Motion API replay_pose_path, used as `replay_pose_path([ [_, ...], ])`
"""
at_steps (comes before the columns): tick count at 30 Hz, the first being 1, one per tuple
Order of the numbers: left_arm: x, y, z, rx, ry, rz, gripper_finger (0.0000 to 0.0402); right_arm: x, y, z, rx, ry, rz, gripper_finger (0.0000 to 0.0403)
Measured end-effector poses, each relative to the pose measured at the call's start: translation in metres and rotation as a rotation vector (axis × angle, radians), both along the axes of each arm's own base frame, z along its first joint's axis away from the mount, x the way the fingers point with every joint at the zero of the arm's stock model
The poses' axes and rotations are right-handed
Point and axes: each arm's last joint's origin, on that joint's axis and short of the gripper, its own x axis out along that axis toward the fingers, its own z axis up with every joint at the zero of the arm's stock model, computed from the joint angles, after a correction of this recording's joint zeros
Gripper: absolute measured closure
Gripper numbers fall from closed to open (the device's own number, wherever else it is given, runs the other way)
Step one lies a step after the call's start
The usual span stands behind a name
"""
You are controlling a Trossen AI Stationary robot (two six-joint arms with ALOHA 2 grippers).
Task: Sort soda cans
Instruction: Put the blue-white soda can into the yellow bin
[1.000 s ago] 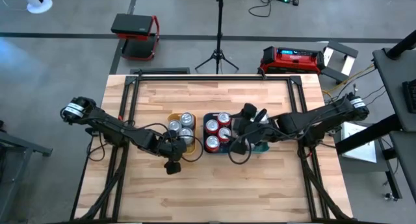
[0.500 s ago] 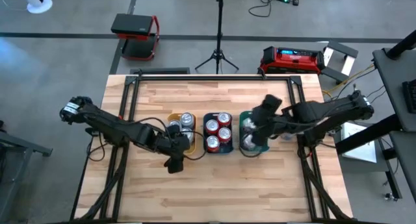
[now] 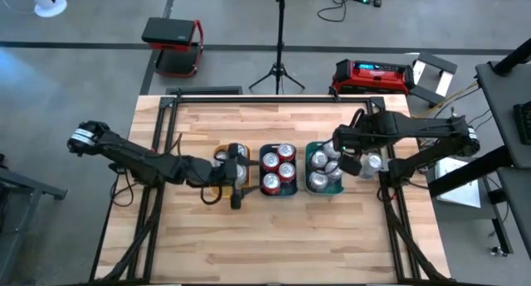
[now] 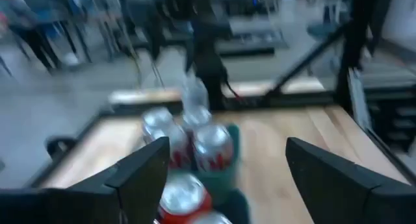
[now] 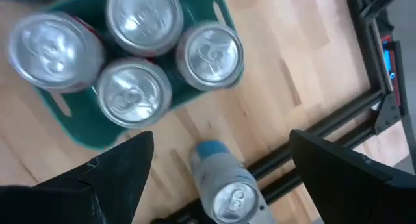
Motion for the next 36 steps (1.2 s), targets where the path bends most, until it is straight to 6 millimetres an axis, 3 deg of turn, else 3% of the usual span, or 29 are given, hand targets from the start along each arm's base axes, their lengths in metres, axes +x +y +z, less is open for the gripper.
replay_pose_path([
  [4,-0.003,0.014,-0.010,0.011,-0.108,0.037,0.0100,-0.005,-0.013,-0.007,0.011,0.045,0.020,0.0048],
  [7,-0.004,0.020,-0.017,0.018,-0.088,0.055,0.0099,-0.017,-0.016,-0.012,0.049,0.054,0.032,0.0048],
  [14,-0.003,0.028,-0.024,0.049,-0.021,0.081,0.0099,-0.056,-0.012,-0.020,0.143,-0.007,-0.065,0.0050],
  [19,-0.002,0.030,-0.023,0.046,-0.026,0.091,0.0099,-0.077,-0.010,-0.037,0.138,0.003,-0.167,0.0057],
  [25,-0.001,0.030,-0.017,0.015,-0.084,0.093,0.0099,-0.079,-0.014,-0.064,0.169,0.088,-0.410,0.0051],
  [36,0.000,0.030,-0.018,0.020,-0.081,0.092,0.0099,-0.077,-0.016,-0.092,0.214,0.187,-0.516,0.0044],
])
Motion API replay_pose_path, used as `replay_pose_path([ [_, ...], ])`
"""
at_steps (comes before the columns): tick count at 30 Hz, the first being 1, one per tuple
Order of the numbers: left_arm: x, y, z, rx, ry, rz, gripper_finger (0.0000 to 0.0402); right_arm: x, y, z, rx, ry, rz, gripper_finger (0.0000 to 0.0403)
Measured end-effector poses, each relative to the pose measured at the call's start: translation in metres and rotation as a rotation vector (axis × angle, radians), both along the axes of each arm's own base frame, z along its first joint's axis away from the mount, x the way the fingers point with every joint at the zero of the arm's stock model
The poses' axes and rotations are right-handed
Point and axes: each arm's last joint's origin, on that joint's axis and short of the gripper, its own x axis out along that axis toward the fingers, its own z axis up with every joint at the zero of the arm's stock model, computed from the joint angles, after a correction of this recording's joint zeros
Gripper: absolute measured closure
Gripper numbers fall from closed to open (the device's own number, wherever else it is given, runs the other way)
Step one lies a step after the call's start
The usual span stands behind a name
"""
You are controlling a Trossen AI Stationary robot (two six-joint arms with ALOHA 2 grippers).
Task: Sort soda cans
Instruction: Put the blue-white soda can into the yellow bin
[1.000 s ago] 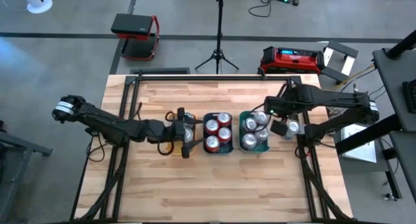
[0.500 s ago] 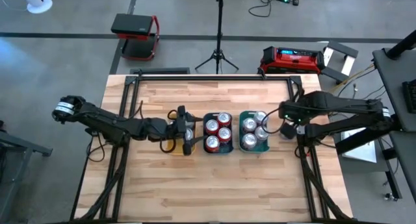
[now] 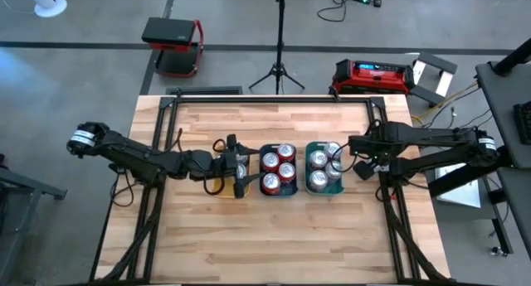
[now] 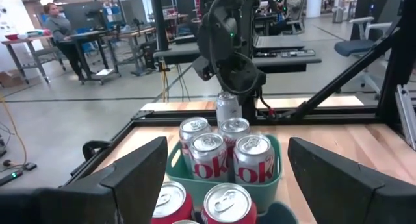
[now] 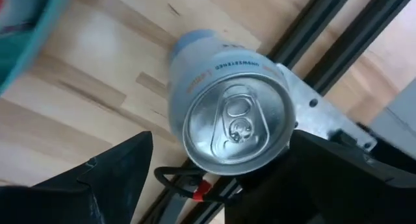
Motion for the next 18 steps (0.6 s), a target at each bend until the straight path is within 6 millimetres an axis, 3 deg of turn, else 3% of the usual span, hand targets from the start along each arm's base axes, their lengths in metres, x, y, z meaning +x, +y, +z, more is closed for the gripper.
replay_pose_path([
  [11,0.002,0.000,-0.005,0.067,0.032,-0.005,0.0099,0.008,-0.016,-0.011,0.036,-0.042,-0.116,0.0048],
  [18,0.002,0.000,-0.003,0.101,0.024,-0.006,0.0099,0.027,-0.023,-0.026,0.099,-0.017,-0.152,0.0066],
])
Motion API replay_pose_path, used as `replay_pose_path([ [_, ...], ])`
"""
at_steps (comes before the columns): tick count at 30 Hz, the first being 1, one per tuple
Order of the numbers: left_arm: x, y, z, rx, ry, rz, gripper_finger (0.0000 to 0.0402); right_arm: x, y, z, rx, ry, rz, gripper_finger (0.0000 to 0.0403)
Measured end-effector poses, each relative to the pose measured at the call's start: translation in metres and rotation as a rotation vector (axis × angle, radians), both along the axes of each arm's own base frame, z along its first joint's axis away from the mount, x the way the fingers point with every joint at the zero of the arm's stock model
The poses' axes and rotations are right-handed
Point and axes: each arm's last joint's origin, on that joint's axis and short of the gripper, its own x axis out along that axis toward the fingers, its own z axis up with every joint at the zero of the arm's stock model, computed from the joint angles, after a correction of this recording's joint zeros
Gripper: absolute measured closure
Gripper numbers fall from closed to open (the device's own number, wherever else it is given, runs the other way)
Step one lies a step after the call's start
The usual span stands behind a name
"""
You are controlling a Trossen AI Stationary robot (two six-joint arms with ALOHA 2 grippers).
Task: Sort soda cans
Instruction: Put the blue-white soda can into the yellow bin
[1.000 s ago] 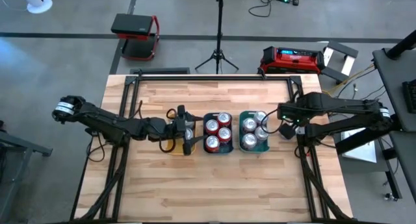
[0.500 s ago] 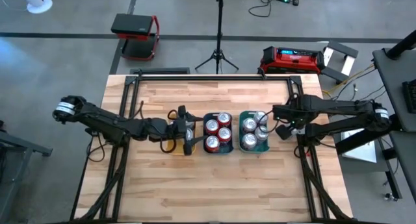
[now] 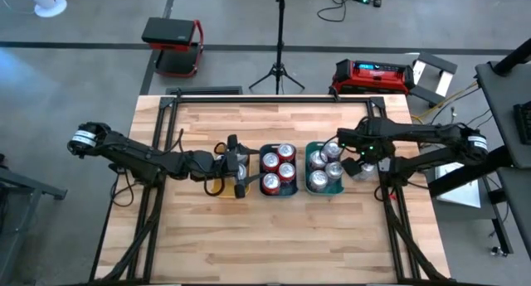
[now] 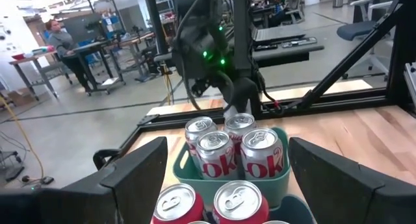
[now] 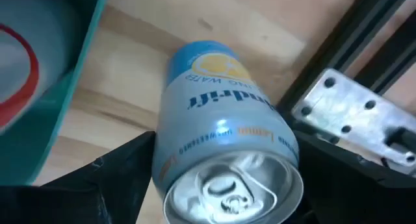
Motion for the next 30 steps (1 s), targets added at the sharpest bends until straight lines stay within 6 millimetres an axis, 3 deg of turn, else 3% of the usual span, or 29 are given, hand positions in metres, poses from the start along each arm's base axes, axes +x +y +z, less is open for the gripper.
replay_pose_path([
  [7,-0.0001,0.0002,0.0000,0.002,0.001,0.000,0.0099,0.0099,-0.0010,-0.0098,0.053,0.048,0.039,0.0076],
  [21,-0.0002,0.0002,-0.0007,0.003,0.010,0.000,0.0099,0.0108,0.0032,-0.0102,0.080,-0.006,0.109,0.0046],
  [30,-0.0002,0.0002,-0.0007,0.003,0.010,0.000,0.0099,0.0101,0.0032,-0.0093,0.077,-0.007,0.119,0.0089],
])
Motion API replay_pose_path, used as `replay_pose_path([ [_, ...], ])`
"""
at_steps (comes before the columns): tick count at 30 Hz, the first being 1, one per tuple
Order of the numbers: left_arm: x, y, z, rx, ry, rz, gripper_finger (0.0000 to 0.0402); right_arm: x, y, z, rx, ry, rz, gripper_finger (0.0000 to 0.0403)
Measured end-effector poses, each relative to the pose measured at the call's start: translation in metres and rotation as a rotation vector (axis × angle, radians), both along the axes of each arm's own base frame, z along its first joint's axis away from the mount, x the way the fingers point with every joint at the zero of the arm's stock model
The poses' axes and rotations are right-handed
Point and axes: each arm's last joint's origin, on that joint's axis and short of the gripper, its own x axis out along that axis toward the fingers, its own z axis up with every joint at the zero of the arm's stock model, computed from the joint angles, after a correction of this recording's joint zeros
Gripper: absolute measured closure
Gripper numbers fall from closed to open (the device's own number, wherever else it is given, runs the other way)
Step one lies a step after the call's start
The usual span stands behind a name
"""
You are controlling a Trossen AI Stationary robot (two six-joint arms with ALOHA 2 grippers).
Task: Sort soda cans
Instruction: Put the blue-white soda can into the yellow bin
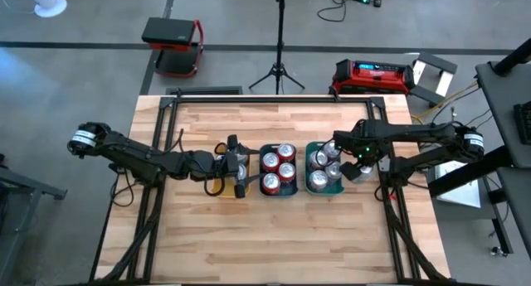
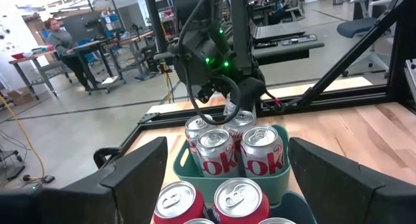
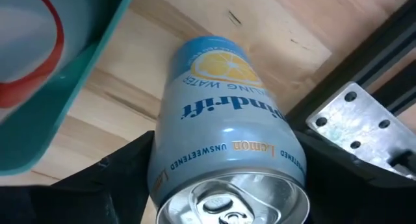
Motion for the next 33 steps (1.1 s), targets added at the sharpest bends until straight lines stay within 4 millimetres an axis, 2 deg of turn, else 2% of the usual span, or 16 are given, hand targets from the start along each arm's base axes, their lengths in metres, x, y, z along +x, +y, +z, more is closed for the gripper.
replay_pose_path([
  [4,-0.001,0.000,0.001,0.000,-0.002,0.000,0.0099,0.000,0.000,0.002,0.002,-0.008,0.049,0.0104],
  [7,-0.002,0.001,0.003,0.014,-0.001,0.006,0.0099,-0.001,-0.002,0.019,-0.050,0.022,0.095,0.0100],
  [10,-0.006,0.003,0.003,0.074,0.035,0.078,0.0099,-0.003,-0.005,0.051,-0.149,0.080,0.151,0.0092],
  [14,-0.008,0.008,0.001,0.138,0.083,0.206,0.0099,0.007,-0.007,0.103,-0.279,-0.174,0.219,0.0096],
  [19,-0.009,0.012,0.000,0.156,0.096,0.272,0.0099,0.005,-0.009,0.162,-0.534,-0.310,0.270,0.0096],
  [21,-0.008,0.013,0.000,0.143,0.094,0.283,0.0099,0.004,-0.010,0.177,-0.606,-0.338,0.287,0.0095],
  [24,-0.008,0.013,0.000,0.126,0.090,0.286,0.0099,0.007,-0.012,0.187,-0.663,-0.379,0.320,0.0095],
  [28,-0.009,0.013,-0.002,0.100,0.098,0.289,0.0099,0.019,-0.011,0.191,-0.719,-0.476,0.392,0.0096],
  [33,-0.009,0.013,-0.005,0.070,0.116,0.299,0.0099,0.043,-0.005,0.193,-0.728,-0.613,0.540,0.0096],
])
